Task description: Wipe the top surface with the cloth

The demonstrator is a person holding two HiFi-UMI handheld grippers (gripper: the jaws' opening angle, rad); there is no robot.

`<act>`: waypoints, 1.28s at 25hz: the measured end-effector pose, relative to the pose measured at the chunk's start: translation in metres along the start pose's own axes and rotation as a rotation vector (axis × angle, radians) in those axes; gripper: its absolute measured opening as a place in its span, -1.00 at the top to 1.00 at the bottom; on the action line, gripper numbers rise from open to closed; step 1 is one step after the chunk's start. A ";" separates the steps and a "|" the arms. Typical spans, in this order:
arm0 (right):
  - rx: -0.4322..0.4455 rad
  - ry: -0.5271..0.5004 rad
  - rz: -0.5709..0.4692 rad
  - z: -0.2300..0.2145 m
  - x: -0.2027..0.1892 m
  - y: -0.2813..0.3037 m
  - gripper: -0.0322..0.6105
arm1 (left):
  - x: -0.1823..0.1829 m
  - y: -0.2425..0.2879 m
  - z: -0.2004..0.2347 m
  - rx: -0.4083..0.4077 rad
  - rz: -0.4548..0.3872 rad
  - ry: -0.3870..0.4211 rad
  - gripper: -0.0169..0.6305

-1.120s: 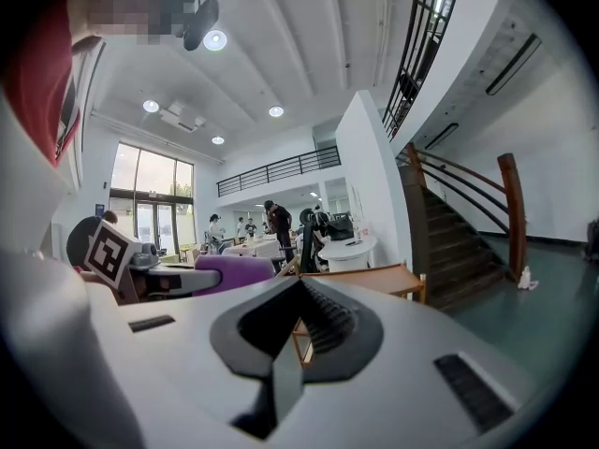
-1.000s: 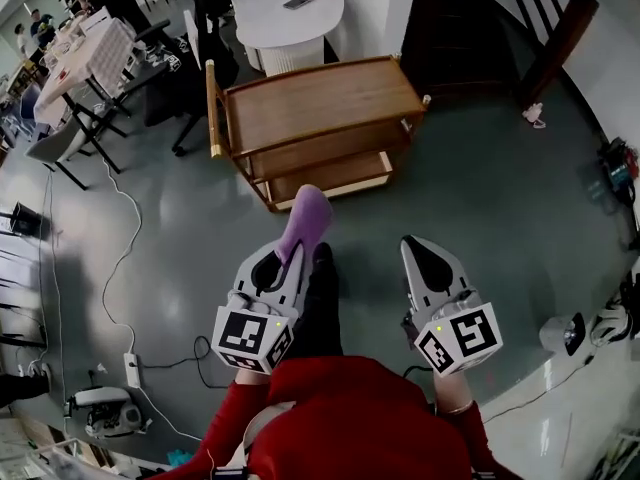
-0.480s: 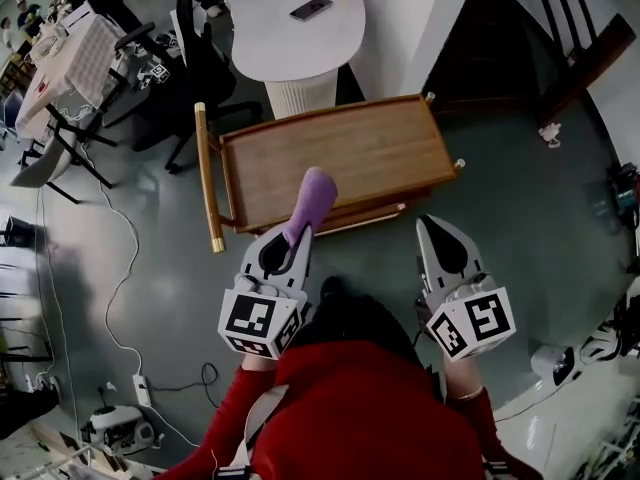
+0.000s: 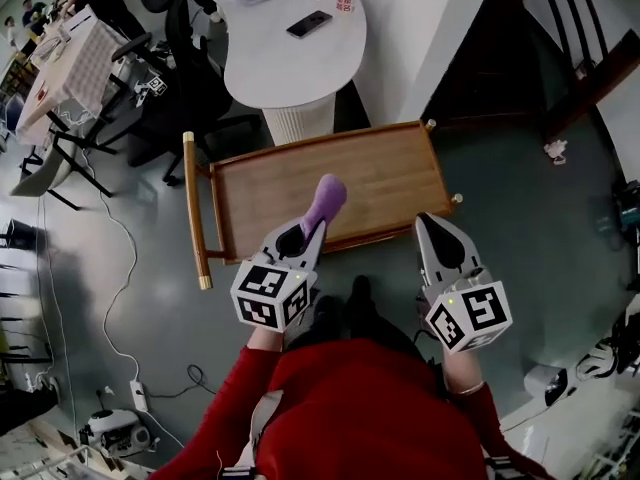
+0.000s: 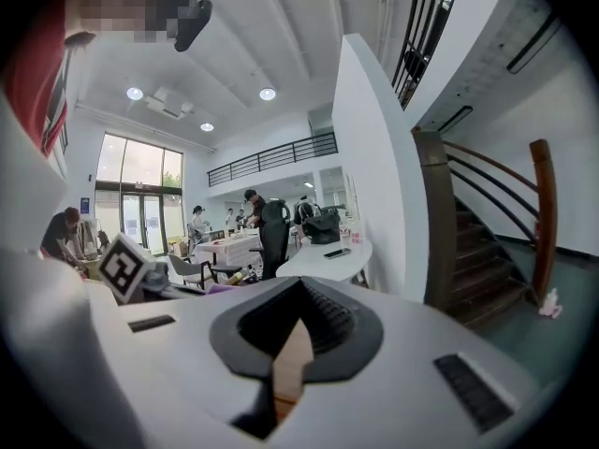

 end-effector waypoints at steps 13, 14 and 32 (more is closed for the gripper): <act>-0.161 0.007 0.047 -0.105 -0.007 -0.069 0.89 | 0.025 0.282 -0.166 -0.093 0.137 0.078 0.80; -0.162 0.021 0.049 -0.111 -0.009 -0.071 0.89 | 0.016 0.294 -0.169 -0.074 0.166 0.091 0.80; 0.260 0.063 0.166 -0.121 -0.005 0.102 0.89 | -0.047 0.196 0.152 0.624 0.491 0.158 0.80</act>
Point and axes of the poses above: the fingertips, and each gripper's own axes: y forward along the fingers, z to its left, x out of its top, the point moved 9 cm from there along -y, backward along the fingers, and after that the axes turned 13 degrees about x, right-handed, at the moved point
